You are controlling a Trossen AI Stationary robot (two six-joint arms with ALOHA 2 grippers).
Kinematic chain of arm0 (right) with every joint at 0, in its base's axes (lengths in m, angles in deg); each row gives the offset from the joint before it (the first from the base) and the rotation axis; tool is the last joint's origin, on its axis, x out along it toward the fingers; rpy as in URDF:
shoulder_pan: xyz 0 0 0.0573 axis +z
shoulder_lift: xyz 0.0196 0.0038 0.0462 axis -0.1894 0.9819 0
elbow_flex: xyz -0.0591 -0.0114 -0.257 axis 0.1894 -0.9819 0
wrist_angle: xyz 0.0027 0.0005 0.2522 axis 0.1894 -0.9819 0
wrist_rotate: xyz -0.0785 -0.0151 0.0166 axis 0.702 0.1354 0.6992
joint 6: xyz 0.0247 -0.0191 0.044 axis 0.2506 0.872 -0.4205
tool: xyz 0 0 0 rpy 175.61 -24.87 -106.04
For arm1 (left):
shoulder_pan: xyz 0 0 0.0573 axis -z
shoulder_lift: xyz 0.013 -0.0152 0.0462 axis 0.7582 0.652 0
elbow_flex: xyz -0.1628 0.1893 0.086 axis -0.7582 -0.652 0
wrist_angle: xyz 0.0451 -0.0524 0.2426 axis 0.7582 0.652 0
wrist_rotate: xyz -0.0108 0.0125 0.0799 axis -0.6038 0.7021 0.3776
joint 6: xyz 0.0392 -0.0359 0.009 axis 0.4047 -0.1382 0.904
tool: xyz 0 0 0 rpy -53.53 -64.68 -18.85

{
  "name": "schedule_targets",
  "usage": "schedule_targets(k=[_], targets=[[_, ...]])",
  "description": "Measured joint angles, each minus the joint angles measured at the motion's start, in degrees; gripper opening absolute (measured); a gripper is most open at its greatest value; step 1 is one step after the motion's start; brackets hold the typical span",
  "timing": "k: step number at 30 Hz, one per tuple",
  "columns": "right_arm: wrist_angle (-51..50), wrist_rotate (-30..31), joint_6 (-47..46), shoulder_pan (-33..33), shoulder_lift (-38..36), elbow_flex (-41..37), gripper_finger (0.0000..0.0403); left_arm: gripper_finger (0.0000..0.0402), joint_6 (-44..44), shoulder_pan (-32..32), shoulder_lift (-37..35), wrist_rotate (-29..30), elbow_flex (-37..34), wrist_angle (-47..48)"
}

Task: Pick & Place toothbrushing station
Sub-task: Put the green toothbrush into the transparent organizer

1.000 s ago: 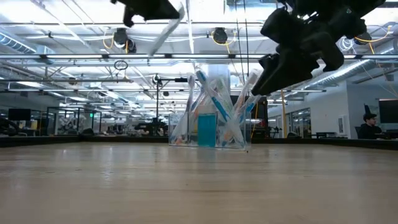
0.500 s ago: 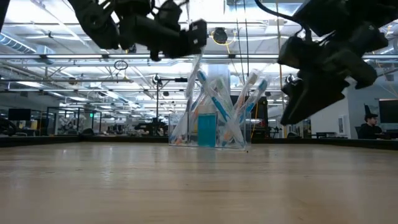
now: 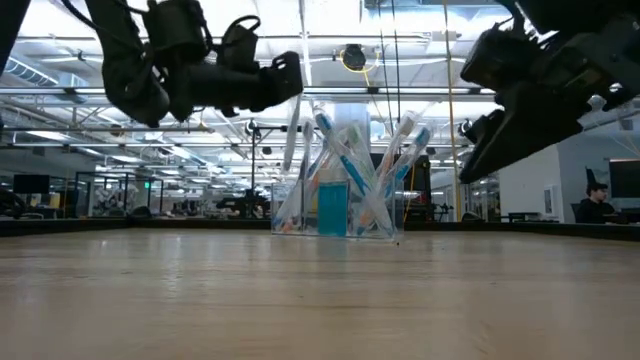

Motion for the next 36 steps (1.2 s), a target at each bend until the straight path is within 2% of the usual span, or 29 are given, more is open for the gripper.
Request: schedule_targets(k=[2,8,19,30,36], targets=[[1.97,-0.11,0.97,0.28,0.00,-0.02,0.0134,0.0000,-0.73,-0.79,1.56,-2.07,0.01,-0.54],[4.59,-0.17,1.93,0.20,0.01,-0.01,0.0134,0.0000,1.33,-1.59,5.20,-2.22,0.12,-1.53],[4.90,-0.20,7.31,0.20,0.00,0.00,0.0134,0.0000,0.66,-0.03,10.27,0.50,0.14,-1.73],[5.26,-0.22,12.02,0.09,0.00,0.00,0.0134,0.0002,4.06,2.52,10.63,2.30,0.16,0.81],[5.28,-0.24,12.04,0.09,0.00,0.00,0.0134,0.0006,1.47,3.42,10.46,4.11,0.16,3.79]])
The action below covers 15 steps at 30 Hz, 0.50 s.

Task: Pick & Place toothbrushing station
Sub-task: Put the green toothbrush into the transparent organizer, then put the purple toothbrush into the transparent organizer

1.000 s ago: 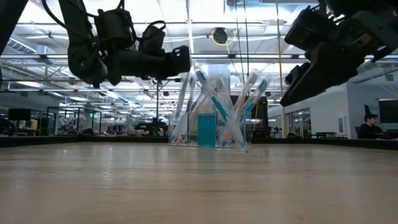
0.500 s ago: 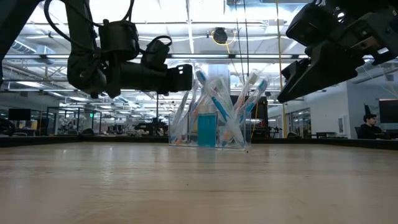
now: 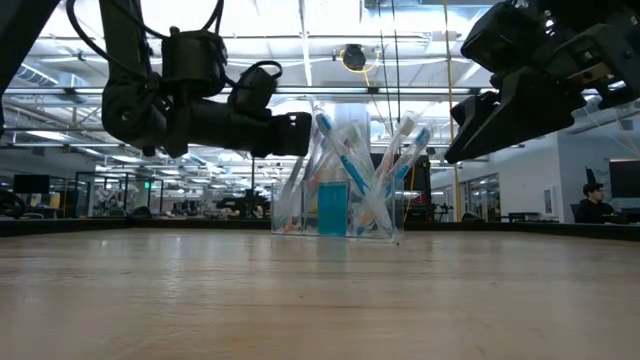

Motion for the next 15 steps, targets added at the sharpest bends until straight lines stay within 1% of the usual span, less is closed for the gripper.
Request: schedule_targets(k=[4,6,15], targets=[[0.00,-0.01,0.00,0.00,0.01,0.00,0.0134,0.0029,-0.55,0.76,0.02,7.48,0.00,0.54],[0.00,-0.02,0.00,0.00,0.02,0.00,0.0134,0.0044,0.23,1.13,0.00,9.94,0.00,0.48],[-0.02,-0.02,0.00,0.00,0.02,0.00,0.0134,0.0128,1.32,4.41,0.02,10.28,0.00,2.43]])
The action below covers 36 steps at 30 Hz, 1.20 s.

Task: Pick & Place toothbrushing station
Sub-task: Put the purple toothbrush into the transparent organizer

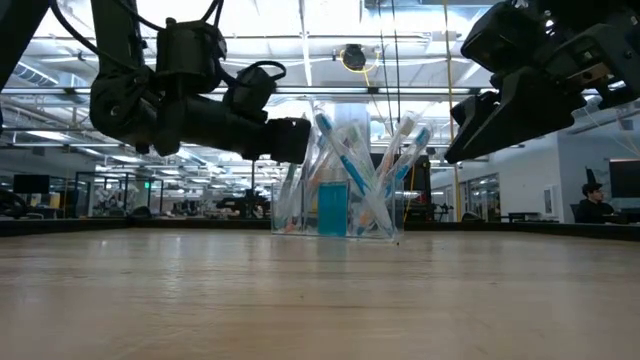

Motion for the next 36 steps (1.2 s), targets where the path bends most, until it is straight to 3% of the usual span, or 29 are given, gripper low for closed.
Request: schedule_targets(k=[4,10,14,19,22,25,28,31,36], targets=[[0.02,0.00,0.00,0.00,0.00,0.02,0.0134,0.0158,0.28,1.50,-0.44,2.07,-0.02,0.24],[4.15,-0.02,1.26,0.00,0.02,0.04,0.0134,0.0181,8.12,5.47,-5.36,13.78,-0.02,0.19],[11.92,-0.17,6.72,0.08,0.02,0.04,0.0134,0.0182,12.43,7.86,-11.72,14.95,-0.02,4.10],[16.21,-2.79,7.16,2.02,0.04,0.09,0.0146,0.0182,0.51,9.85,-22.64,15.26,-0.02,19.88],[18.95,-3.20,2.60,5.13,0.09,0.09,0.0166,0.0182,-7.46,10.21,-28.81,7.74,-0.02,33.48],[23.63,-3.14,2.31,8.95,0.35,0.09,0.0186,0.0182,-15.53,9.22,-32.78,-5.69,-0.01,43.77],[24.48,-3.02,-0.24,11.94,0.35,1.61,0.0195,0.0182,-19.21,7.16,-34.33,-19.28,-0.01,48.12],[19.16,-2.93,-6.43,14.10,0.33,3.13,0.0193,0.0182,-19.46,5.71,-34.42,-30.15,-0.01,48.95],[2.77,-3.12,-24.71,17.82,0.33,3.67,0.0182,0.0182,-19.52,5.05,-34.42,-32.12,0.00,49.45]])
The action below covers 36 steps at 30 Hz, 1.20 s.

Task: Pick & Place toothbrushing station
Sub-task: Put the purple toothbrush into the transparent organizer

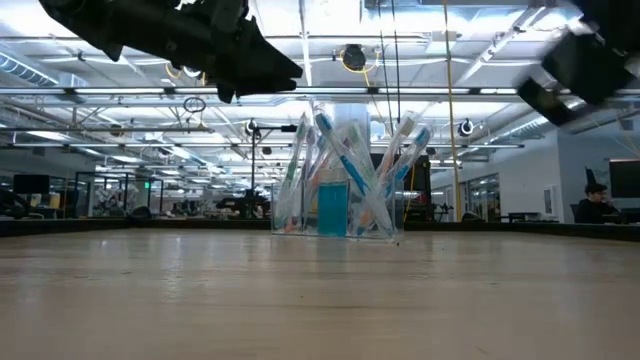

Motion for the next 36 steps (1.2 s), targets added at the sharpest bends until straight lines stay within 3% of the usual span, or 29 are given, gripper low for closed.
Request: schedule_targets(k=[6,11,21,27,31,36], targets=[[-12.68,-11.11,-23.63,5.77,0.02,-0.04,0.0171,0.0182,0.65,0.06,0.00,-0.84,0.00,1.88],[-12.25,-10.44,-30.25,8.85,0.02,-0.04,0.0161,0.0182,0.39,0.06,0.02,-1.40,0.00,5.07],[1.21,-5.61,-18.69,8.21,0.02,0.05,0.0143,0.0182,0.60,0.06,0.02,-1.36,0.00,4.61],[0.67,-5.83,-11.75,6.93,0.47,7.70,0.0132,0.0182,0.63,0.06,0.02,-0.72,0.00,1.58],[-6.70,-5.62,-6.75,7.29,4.13,15.68,0.0132,0.0182,0.75,0.06,0.02,-0.61,0.00,0.80],[-27.73,-5.85,-10.41,8.45,11.13,24.20,0.0132,0.0182,3.28,0.06,0.02,0.00,0.00,0.69]])
